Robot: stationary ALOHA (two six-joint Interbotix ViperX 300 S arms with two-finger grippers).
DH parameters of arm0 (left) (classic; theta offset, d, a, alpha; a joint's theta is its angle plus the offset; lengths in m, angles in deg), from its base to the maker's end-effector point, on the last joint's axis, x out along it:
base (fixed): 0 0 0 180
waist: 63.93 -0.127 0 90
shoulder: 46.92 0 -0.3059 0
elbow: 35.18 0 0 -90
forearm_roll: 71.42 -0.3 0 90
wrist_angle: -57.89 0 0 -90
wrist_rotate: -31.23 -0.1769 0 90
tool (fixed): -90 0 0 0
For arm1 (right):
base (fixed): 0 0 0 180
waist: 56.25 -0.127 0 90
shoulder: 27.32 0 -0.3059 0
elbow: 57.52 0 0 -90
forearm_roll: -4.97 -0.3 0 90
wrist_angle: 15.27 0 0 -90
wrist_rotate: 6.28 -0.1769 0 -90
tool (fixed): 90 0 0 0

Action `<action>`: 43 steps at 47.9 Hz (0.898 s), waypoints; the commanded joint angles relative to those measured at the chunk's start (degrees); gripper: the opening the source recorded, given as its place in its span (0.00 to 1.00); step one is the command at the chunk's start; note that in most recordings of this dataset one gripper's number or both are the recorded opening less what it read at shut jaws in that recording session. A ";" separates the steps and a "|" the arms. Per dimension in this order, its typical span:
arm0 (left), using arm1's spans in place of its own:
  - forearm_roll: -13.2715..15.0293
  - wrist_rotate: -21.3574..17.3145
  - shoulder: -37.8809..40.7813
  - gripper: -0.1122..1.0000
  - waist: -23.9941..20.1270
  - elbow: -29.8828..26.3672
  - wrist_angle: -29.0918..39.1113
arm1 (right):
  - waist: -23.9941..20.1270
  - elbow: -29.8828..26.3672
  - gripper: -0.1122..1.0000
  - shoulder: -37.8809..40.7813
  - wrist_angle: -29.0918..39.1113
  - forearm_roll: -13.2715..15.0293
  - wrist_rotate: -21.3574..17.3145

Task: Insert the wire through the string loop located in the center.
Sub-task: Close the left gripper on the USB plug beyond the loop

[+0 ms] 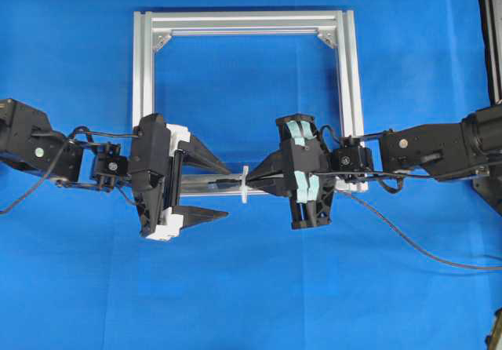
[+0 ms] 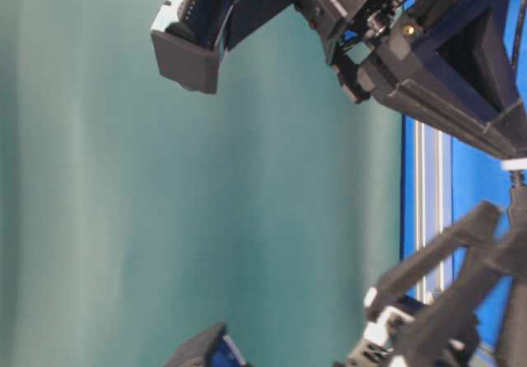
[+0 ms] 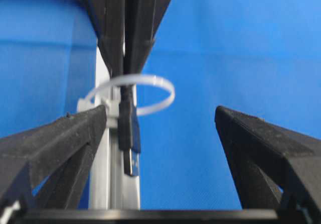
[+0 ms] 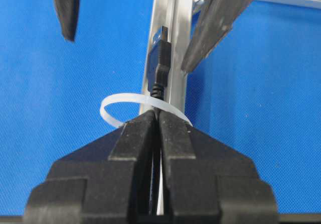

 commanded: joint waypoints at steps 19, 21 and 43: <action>-0.18 0.09 1.32 0.93 -0.26 -1.93 0.35 | 0.18 -0.44 0.08 -0.62 -0.26 0.09 0.00; -0.18 0.09 1.23 0.93 -0.26 -1.93 0.70 | 0.18 -0.44 0.08 -0.62 -0.26 0.09 0.00; -0.18 0.18 1.23 0.93 -0.26 -2.20 1.32 | 0.18 -0.44 0.08 -0.62 -0.26 0.09 0.00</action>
